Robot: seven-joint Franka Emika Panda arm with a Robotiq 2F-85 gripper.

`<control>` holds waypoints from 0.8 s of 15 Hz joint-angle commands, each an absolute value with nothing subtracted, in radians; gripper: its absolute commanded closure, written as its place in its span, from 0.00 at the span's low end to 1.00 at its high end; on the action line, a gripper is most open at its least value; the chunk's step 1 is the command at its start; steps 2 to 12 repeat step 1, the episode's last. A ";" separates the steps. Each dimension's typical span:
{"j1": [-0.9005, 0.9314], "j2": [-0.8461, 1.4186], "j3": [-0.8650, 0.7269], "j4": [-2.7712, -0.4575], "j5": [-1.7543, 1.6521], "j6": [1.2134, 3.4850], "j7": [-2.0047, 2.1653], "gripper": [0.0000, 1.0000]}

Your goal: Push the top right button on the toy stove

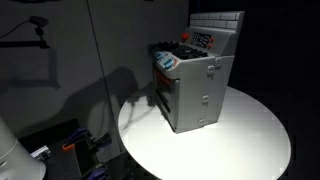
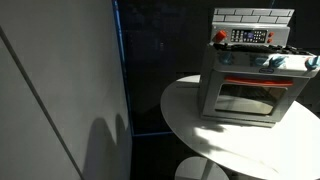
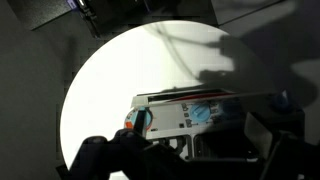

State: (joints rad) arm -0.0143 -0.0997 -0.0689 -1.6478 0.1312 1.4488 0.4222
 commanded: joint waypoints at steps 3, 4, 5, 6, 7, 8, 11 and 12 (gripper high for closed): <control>-0.030 -0.096 -0.055 -1.644 0.132 1.446 0.421 0.00; -0.030 -0.096 -0.055 -1.644 0.132 1.446 0.421 0.00; -0.030 -0.096 -0.055 -1.644 0.132 1.446 0.421 0.00; -0.030 -0.096 -0.055 -1.644 0.132 1.446 0.421 0.00; -0.030 -0.096 -0.055 -1.644 0.132 1.446 0.421 0.00; -0.030 -0.096 -0.055 -1.644 0.132 1.446 0.421 0.00; -0.030 -0.096 -0.055 -1.644 0.132 1.446 0.421 0.00; -0.030 -0.096 -0.055 -1.644 0.132 1.446 0.421 0.00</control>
